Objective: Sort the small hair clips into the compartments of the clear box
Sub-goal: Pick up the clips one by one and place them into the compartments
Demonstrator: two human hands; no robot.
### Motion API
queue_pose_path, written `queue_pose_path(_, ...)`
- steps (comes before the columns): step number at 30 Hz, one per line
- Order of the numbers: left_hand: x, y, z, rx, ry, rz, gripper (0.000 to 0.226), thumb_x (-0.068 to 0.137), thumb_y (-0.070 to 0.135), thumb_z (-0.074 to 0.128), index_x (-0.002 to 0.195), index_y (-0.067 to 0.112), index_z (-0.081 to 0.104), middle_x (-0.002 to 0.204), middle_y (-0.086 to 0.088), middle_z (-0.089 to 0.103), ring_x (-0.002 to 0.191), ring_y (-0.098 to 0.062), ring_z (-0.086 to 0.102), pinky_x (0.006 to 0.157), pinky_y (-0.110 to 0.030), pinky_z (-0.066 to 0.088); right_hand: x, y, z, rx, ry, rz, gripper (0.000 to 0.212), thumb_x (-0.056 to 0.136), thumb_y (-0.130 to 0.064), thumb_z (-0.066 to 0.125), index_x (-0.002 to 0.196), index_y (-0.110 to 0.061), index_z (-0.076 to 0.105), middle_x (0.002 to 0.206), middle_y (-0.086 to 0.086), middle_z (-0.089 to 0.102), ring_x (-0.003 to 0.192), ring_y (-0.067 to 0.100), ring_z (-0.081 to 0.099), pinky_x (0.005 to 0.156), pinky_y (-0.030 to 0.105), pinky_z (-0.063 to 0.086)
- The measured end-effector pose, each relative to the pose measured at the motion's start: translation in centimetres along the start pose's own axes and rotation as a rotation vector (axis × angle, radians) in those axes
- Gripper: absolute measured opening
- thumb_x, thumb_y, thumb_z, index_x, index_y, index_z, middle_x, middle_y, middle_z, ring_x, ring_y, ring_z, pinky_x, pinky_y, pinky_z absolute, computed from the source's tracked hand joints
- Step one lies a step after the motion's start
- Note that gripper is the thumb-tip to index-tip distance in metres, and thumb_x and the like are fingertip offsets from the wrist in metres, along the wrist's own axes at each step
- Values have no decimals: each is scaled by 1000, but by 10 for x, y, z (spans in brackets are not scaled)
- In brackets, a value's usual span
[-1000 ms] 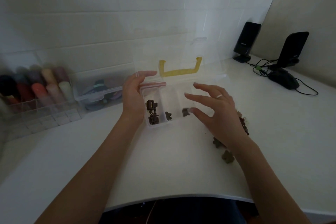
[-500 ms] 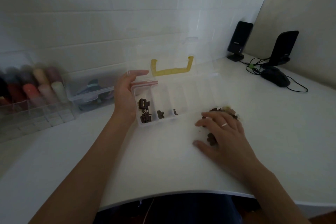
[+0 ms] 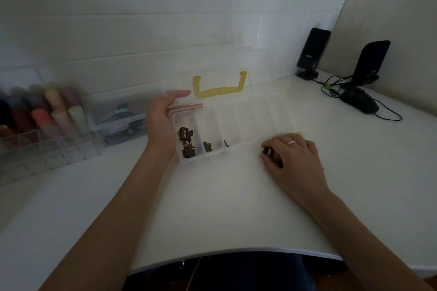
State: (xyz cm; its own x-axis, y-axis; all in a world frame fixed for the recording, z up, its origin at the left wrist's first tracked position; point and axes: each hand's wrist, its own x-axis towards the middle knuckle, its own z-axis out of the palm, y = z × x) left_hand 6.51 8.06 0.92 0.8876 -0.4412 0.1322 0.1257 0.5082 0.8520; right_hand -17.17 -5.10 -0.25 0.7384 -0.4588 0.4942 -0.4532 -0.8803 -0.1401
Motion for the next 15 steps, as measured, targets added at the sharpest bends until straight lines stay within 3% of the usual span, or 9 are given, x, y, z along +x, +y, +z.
queue_pose_path(4, -2, 2, 2, 18, -21, -17, 25, 80, 26, 56, 83, 14, 77, 89, -5, 64, 114, -44, 55, 108, -59, 38, -2, 0, -4, 132, 83, -59, 21, 82, -37, 63, 93, -20, 70, 89, -6, 66, 91, 18, 52, 81, 32, 44)
queue_pose_path(7, 0, 0, 1, 9, -31, 1, 26, 81, 26, 54, 82, 14, 78, 88, -5, 64, 118, -48, 52, 109, -60, 36, -1, -7, -9, 228, 160, -117, 24, 85, -37, 59, 93, -17, 70, 84, -5, 62, 82, 16, 51, 77, 23, 41)
queue_pose_path(10, 1, -2, 1, 26, -30, 21, 26, 83, 25, 53, 82, 15, 77, 90, -7, 65, 118, -48, 53, 109, -60, 36, 3, -27, -13, 324, 235, -214, 23, 85, -29, 61, 102, -15, 69, 90, -3, 63, 87, 14, 51, 81, 15, 35)
queue_pose_path(15, -4, 4, 2, 32, -70, 6, 27, 80, 29, 54, 86, 14, 77, 111, -23, 62, 119, -47, 54, 109, -62, 35, 28, -68, -15, 442, 247, -309, 19, 82, -21, 68, 97, -11, 61, 96, -1, 67, 92, 14, 53, 82, 22, 41)
